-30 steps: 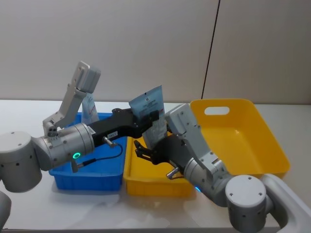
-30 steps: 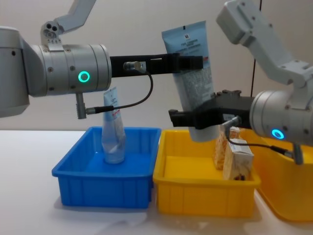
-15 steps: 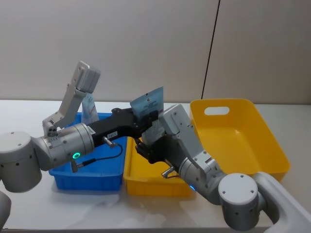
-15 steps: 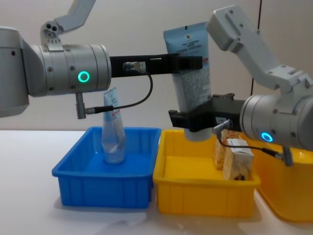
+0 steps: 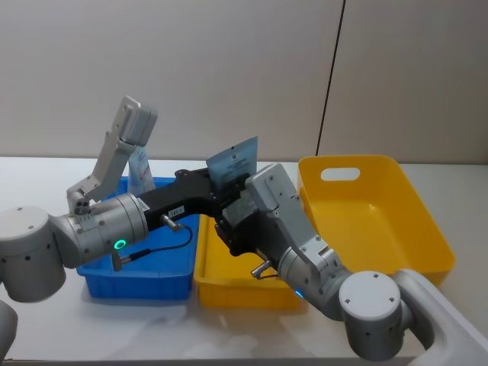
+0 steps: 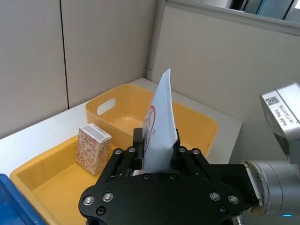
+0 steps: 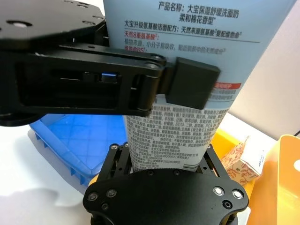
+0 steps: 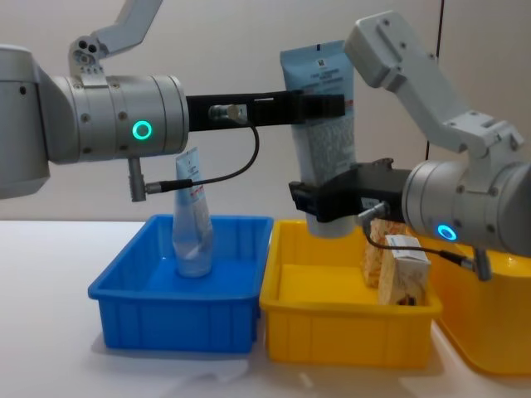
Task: Bimanual collaborative sorting of washing and personal care products
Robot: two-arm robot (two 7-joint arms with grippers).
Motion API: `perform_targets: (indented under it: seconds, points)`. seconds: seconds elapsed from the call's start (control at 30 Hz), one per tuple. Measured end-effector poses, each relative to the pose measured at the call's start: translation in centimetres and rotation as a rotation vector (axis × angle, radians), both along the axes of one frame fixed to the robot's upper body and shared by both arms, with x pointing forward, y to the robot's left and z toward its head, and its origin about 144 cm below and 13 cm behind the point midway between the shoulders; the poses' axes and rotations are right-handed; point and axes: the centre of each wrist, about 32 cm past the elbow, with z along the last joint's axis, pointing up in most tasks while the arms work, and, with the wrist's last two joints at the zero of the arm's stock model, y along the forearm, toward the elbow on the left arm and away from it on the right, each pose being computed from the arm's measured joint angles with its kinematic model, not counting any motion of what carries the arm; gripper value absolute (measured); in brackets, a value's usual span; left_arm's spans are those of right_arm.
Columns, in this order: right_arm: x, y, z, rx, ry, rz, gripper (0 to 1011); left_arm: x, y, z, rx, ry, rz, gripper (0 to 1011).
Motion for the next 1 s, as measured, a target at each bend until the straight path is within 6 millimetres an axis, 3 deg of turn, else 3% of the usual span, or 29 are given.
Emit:
perform_targets:
  seconds: [0.7, 0.83, 1.0]
  points:
    - [0.0, -1.2, 0.0, 0.013, -0.023, -0.093, 344, 0.0, 0.0, 0.0, -0.001, 0.000, -0.002, 907]
    - [0.0, -1.7, 0.1, 0.020, -0.040, -0.135, 337, 0.0, 0.0, 0.0, -0.001, 0.000, -0.002, 996]
    - [0.1, -2.6, 0.4, 0.032, -0.068, -0.197, 337, 0.0, 0.0, 0.0, -0.001, 0.000, -0.001, 1001]
